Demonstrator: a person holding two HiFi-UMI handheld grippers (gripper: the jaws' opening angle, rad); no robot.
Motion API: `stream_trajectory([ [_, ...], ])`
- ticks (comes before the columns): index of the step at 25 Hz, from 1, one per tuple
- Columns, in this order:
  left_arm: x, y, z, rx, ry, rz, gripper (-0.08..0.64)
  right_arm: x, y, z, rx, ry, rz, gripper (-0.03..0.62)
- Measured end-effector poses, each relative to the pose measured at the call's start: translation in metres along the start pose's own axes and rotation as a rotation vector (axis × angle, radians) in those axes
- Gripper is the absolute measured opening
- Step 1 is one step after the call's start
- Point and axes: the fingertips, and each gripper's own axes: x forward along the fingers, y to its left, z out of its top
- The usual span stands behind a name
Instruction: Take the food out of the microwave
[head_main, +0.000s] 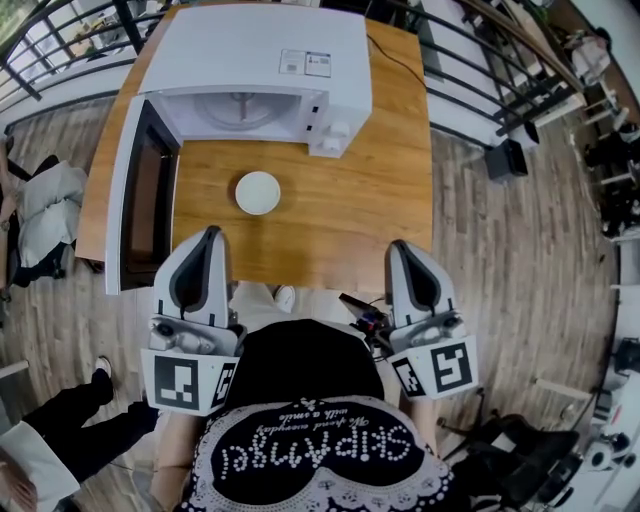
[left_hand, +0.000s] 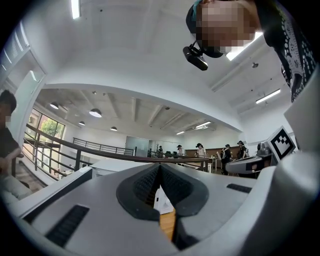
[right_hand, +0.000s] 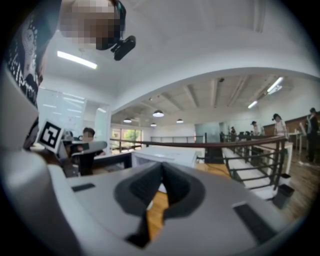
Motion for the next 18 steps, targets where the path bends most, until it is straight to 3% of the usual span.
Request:
stream_trajectory([
  [18,-0.015,0.012,-0.003,0.021,0.006,-0.005,0.031,0.002,0.013,-0.002,-0.019,0.009,-0.017,0.032],
])
